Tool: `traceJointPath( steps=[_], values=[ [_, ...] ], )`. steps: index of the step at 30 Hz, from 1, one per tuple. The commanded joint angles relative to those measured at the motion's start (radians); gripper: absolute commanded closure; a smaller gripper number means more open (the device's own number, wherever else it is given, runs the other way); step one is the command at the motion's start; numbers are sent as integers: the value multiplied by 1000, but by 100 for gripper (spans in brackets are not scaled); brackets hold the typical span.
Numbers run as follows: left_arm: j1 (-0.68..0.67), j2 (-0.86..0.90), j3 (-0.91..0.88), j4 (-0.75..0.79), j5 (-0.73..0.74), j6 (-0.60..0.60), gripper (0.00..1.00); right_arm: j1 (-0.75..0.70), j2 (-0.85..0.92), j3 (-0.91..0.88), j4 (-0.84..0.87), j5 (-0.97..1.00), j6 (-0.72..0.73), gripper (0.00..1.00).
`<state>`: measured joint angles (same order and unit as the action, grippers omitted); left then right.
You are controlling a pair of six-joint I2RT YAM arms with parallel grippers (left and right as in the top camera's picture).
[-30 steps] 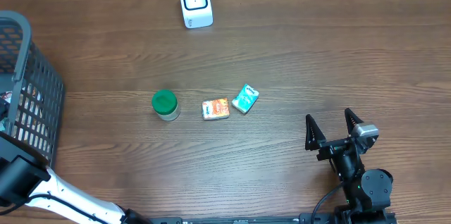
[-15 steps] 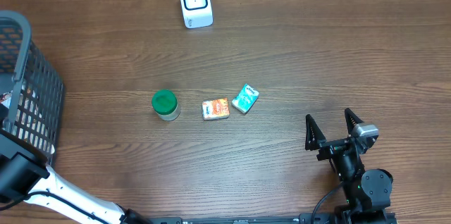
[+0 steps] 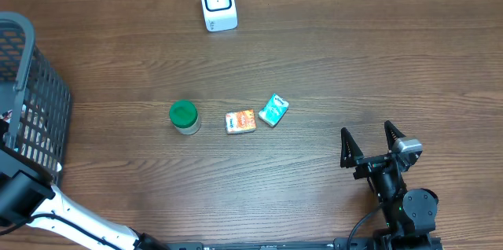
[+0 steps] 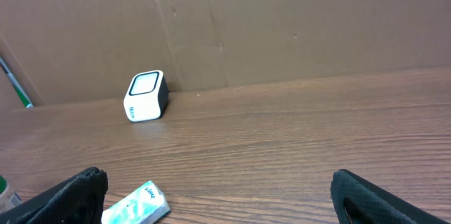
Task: Scan the item barcode
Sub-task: 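Reach the left gripper into the basket toward the clear bread bag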
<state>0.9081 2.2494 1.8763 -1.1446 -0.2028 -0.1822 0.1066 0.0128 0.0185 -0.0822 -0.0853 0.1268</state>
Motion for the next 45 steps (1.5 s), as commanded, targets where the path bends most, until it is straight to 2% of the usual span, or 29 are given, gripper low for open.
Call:
traceJointPath(
  steps=[1,10,14,20,21,22,23,30,36,40,45],
  values=[
    [3,23,-10,-15,-49,-28,61,5,-10,-10,5,10,-1,0],
    [9,24,-73,23,-122,-37,57,5,-10,-10,5,10,-1,0],
    [9,24,-154,89,-122,-35,50,5,-10,-10,5,10,-1,0],
    [10,24,-277,198,-122,-35,48,5,-10,-10,5,10,-1,0],
    [10,24,-286,204,-122,-35,53,5,-10,-10,5,10,-1,0],
    [10,24,-291,204,-121,-35,86,5,-10,-10,5,10,-1,0],
    [10,24,-291,204,-119,-35,96,5,-10,-10,5,10,-1,0],
    [3,24,-185,86,-80,-35,96,5,-10,-10,5,10,-1,0],
    [-13,10,70,-100,-32,-36,96,5,-10,-10,5,10,-1,0],
    [-29,-27,188,-151,66,-35,96,5,-10,-10,5,10,-1,0],
    [-55,-90,212,-163,100,-35,96,5,-10,-10,5,10,-1,0]
  ],
)
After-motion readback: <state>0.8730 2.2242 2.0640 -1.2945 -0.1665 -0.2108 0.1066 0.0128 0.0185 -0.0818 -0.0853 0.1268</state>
